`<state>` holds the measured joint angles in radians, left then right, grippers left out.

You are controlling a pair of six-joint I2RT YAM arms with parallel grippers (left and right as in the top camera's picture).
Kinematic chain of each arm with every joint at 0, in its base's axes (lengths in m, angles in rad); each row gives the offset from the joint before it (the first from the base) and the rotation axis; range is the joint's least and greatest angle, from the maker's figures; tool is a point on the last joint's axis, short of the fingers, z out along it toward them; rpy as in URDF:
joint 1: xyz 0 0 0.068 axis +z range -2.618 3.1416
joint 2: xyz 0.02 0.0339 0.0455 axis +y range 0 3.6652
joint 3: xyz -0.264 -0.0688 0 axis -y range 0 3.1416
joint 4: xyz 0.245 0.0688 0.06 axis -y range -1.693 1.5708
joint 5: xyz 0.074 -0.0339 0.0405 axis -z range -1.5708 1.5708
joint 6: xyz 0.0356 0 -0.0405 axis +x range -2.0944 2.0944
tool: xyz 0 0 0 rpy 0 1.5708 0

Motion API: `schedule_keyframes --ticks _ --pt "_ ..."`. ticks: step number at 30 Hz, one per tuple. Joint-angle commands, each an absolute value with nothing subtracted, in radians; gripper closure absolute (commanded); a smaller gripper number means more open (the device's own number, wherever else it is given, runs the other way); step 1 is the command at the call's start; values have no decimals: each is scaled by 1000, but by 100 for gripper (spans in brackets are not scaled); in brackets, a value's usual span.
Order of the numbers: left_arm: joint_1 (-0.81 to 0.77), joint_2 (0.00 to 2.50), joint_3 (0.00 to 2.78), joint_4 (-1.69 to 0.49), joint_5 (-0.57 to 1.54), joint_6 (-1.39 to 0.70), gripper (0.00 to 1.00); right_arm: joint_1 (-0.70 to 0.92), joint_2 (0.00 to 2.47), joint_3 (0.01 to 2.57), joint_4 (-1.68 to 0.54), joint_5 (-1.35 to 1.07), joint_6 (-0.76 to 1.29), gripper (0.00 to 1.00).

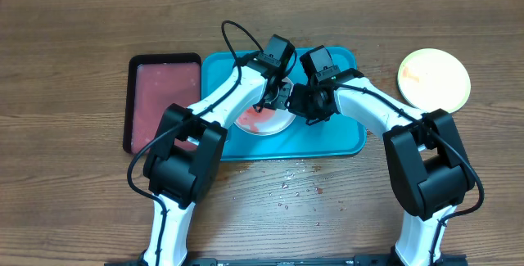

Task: Clean dirty plates on tray and stack at the side
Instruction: 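Scrub the white plate with the sponge while right gripper holds rim, then continue scrubbing the white plate surface with the sponge in circles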

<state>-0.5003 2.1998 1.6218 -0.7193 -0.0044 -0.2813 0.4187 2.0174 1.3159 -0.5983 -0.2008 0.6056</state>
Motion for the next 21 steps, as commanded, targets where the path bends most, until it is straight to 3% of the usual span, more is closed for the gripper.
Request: schedule_keyframes --ticks 1,11,21 --pt "-443 2286 1571 -720 -67 -322 96 420 2015 1314 -596 -204 595 96" --pt "-361 2286 1571 -856 -78 -299 96 420 2015 1314 -600 -203 595 96" --pt "-478 2286 1564 -991 -96 -233 96 420 2015 1314 -598 -203 595 96"
